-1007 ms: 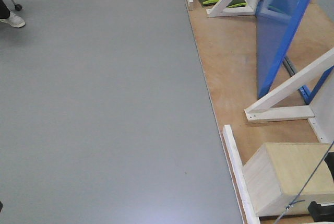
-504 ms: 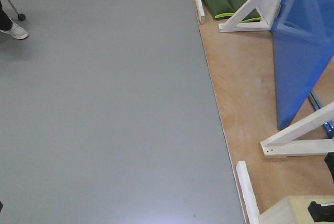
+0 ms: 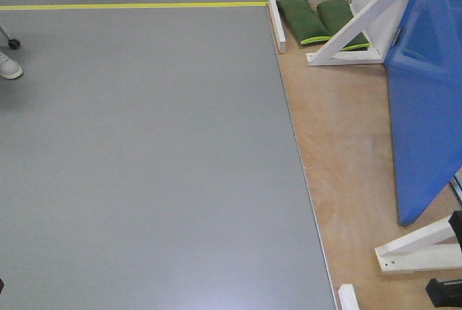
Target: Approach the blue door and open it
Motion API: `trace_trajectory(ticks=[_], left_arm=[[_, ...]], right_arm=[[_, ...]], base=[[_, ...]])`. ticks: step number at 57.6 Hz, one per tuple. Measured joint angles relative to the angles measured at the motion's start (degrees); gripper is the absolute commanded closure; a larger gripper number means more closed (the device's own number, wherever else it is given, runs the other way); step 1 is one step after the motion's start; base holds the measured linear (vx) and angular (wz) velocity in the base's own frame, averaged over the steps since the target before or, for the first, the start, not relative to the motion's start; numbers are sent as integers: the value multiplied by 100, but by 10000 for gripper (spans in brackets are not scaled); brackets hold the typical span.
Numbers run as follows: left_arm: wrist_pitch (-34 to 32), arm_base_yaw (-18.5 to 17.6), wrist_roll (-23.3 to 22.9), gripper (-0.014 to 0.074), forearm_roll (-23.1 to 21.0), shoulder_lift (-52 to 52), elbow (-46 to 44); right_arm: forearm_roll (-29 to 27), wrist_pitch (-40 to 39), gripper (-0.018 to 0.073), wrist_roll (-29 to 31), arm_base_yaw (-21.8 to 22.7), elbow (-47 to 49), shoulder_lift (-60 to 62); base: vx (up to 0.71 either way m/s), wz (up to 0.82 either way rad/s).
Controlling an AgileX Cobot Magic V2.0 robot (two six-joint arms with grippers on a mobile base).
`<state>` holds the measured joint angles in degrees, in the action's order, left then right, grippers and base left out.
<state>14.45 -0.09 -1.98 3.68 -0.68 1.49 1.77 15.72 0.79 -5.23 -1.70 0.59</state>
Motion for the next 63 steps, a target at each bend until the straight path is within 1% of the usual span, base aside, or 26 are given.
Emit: trace_trajectory(ticks=[45,63], left_arm=[[0,0,0,524,0,0,0],[0,0,0,524,0,0,0]], right_arm=[[0,0,547,0,0,0,0],[0,0,547,0,0,0,0]], base=[[41,2],[31,1]])
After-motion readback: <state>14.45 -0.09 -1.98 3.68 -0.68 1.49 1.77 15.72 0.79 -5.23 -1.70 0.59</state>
